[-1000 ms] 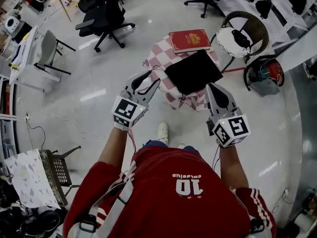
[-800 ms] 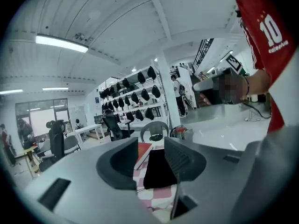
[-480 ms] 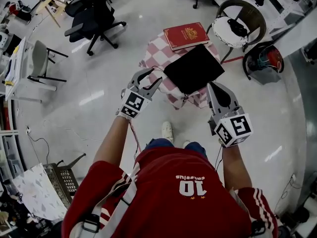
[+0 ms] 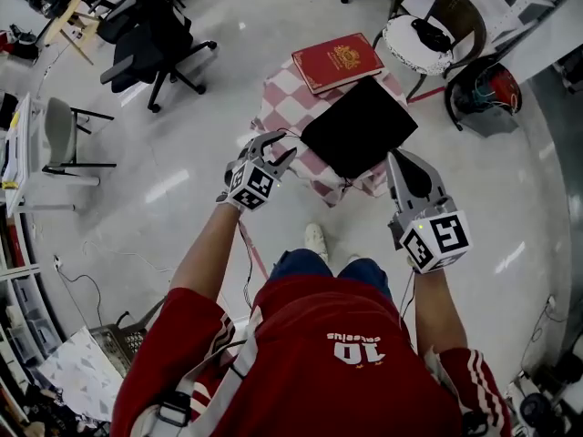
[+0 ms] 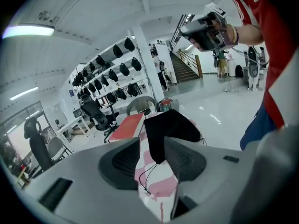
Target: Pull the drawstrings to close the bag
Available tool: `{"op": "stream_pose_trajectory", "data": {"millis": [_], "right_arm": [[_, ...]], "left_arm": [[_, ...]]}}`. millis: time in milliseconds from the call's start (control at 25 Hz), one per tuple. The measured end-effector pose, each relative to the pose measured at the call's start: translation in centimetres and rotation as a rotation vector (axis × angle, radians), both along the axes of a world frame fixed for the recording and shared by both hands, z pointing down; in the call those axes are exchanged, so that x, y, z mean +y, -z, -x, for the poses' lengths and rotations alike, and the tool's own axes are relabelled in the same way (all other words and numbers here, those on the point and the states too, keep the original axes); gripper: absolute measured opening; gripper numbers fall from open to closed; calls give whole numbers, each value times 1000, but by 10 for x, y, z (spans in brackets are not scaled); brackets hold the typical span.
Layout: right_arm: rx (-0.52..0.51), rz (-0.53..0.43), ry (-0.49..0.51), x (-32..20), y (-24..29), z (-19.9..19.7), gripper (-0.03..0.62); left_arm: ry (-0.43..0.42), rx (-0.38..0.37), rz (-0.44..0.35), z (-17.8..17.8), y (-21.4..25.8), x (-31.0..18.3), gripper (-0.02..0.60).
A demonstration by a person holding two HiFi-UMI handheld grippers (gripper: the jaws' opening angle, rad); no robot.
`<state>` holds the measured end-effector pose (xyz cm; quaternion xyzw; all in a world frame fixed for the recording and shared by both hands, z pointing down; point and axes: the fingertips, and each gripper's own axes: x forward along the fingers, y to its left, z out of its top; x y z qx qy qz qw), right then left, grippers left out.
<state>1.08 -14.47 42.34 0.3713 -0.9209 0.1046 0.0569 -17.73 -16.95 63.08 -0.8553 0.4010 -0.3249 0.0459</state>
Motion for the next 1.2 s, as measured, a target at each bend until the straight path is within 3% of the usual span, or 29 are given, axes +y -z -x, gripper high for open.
{"op": "stream_pose_trajectory", "data": {"millis": [680,1200], "right_arm": [[56,38,-116,-11,-41,-7,14],[44,53,-143,-19,-45,-7,14]], "left_arm": [[-143,-304,145,25,-139,-48,163],[-183,-427,160,37,-166,-61,135]]}}
